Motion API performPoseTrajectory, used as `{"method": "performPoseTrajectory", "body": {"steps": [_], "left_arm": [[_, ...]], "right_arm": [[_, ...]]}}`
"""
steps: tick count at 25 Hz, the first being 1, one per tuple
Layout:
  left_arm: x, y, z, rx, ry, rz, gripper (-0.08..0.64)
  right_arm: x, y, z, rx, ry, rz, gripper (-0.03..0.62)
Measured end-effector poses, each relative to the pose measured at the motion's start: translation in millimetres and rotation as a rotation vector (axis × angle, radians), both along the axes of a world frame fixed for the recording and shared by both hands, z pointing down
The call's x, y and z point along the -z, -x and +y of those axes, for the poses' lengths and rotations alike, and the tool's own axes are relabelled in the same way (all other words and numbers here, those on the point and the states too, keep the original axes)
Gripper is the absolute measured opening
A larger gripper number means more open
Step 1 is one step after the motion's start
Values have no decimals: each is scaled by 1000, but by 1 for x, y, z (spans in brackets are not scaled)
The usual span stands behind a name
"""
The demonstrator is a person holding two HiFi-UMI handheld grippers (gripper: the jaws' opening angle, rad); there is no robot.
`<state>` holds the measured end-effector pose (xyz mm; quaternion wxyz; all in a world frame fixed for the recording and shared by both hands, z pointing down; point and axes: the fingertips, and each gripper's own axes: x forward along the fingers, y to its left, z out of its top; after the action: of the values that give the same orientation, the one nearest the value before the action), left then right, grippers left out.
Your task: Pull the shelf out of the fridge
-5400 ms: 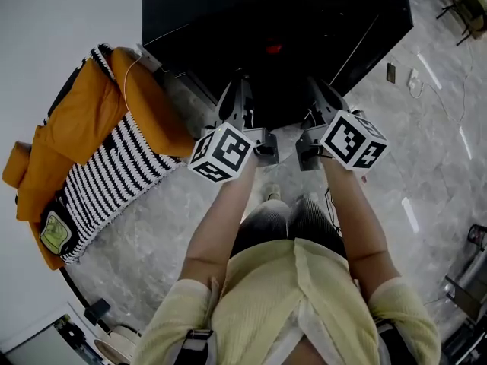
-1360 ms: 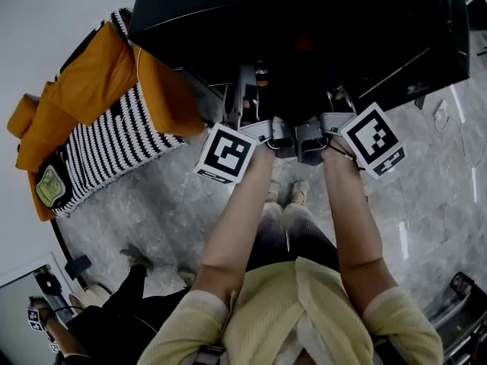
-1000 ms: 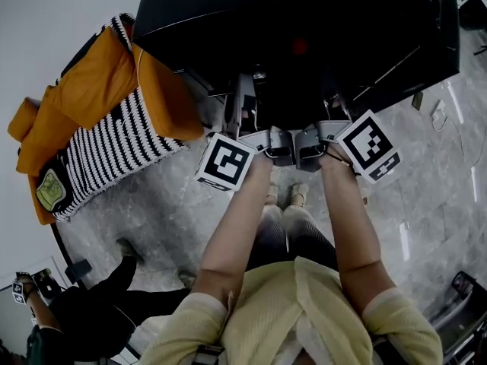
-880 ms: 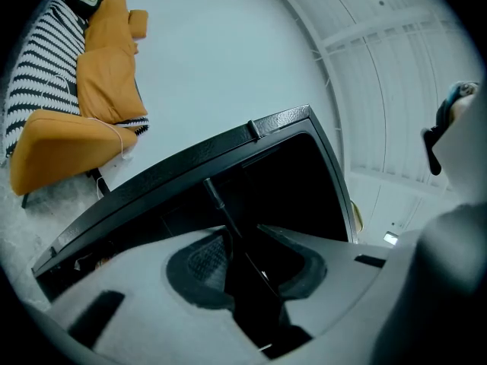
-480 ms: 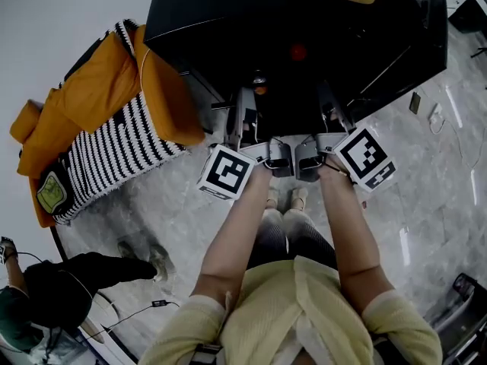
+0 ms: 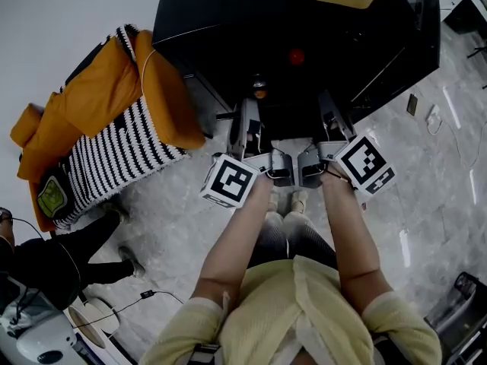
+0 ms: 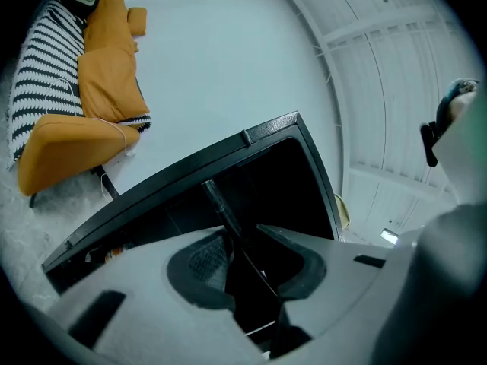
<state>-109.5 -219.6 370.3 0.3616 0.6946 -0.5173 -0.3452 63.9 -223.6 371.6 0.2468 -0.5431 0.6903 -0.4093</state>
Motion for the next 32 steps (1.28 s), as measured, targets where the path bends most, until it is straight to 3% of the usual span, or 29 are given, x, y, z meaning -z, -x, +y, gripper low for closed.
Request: {"method": "performPoseTrajectory", "body": {"steps": [14, 32], "left_arm": [[-3, -1, 1, -77, 11, -11, 98], [-1, 0, 25, -54, -2, -16, 98]], "right_arm": [[-1, -1, 2, -31, -9, 7, 103], [-2, 1, 27, 8, -10, 17, 104]]}}
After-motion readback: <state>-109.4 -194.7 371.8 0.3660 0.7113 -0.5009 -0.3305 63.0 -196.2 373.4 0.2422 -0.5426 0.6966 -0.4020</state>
